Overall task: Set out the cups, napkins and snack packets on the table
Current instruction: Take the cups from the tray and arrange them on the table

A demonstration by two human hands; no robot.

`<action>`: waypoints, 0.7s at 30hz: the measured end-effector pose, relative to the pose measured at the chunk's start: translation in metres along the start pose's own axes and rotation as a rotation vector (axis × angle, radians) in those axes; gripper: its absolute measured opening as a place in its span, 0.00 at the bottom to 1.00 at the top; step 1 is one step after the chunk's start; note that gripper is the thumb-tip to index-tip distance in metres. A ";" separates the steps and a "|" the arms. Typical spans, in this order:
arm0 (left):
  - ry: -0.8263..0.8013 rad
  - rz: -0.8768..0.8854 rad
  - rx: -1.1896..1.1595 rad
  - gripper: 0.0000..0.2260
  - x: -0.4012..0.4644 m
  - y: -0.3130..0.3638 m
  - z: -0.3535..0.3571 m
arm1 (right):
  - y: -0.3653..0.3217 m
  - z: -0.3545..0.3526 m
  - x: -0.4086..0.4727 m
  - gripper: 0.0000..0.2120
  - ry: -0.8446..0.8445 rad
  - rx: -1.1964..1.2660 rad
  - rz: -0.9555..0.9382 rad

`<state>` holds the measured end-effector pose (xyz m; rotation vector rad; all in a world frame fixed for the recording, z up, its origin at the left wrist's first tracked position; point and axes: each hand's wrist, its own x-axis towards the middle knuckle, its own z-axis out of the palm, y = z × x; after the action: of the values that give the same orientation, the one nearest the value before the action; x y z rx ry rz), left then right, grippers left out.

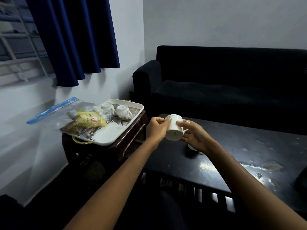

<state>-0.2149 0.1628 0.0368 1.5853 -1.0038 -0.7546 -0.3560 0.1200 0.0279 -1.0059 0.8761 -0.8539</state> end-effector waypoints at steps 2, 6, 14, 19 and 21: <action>-0.098 -0.073 -0.044 0.18 0.000 0.001 0.000 | 0.001 -0.004 -0.002 0.21 0.004 -0.006 -0.047; -0.259 -0.091 -0.091 0.17 -0.002 -0.001 -0.002 | 0.003 -0.010 -0.009 0.22 -0.005 -0.023 -0.109; -0.315 0.003 -0.079 0.22 -0.010 -0.011 0.008 | 0.002 -0.032 -0.024 0.33 0.035 -0.470 -0.271; -0.336 0.081 -0.026 0.27 -0.018 -0.021 0.028 | 0.006 -0.046 -0.033 0.41 0.065 -0.742 -0.327; -0.344 0.116 0.001 0.27 -0.022 -0.025 0.040 | 0.009 -0.054 -0.037 0.41 0.083 -0.818 -0.332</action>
<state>-0.2539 0.1664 0.0020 1.4106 -1.3316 -0.9655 -0.4180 0.1380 0.0117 -1.8765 1.1833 -0.8219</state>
